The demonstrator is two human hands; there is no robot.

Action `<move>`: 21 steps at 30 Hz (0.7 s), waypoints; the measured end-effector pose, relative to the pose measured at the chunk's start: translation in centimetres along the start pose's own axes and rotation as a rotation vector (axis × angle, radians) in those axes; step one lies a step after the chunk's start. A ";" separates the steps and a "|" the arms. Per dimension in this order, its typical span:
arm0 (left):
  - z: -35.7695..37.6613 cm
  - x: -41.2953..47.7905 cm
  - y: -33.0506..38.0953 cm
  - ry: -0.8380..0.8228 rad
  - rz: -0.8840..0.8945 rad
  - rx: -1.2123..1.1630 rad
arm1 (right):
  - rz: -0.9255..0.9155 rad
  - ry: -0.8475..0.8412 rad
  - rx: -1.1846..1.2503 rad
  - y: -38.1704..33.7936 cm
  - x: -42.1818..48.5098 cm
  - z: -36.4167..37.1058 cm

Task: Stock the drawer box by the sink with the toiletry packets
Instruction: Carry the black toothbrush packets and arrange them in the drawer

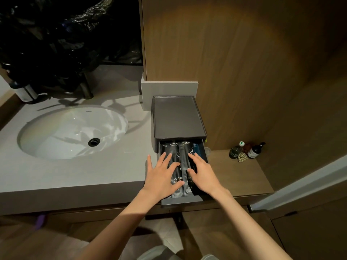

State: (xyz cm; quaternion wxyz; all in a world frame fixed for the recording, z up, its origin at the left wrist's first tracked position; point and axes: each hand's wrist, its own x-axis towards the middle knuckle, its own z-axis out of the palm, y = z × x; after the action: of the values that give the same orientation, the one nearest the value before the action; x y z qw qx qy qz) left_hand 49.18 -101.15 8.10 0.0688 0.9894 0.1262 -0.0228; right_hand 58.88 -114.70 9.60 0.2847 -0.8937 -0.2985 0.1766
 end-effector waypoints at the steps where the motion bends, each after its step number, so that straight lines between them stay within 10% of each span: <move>1: 0.1 0.1 0.0 0.000 -0.001 0.001 | -0.001 -0.051 -0.002 0.1 0.0 -0.1; 21: -0.3 -0.1 -0.5 -0.021 0.037 0.027 | -0.049 -0.180 -0.188 -0.2 2.3 0.0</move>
State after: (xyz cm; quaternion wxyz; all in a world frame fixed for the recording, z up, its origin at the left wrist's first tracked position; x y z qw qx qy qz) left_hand 48.96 -100.69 8.31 0.0570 0.9921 0.1068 -0.0335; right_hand 60.54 -113.12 9.37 0.1759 -0.8894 -0.3598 0.2202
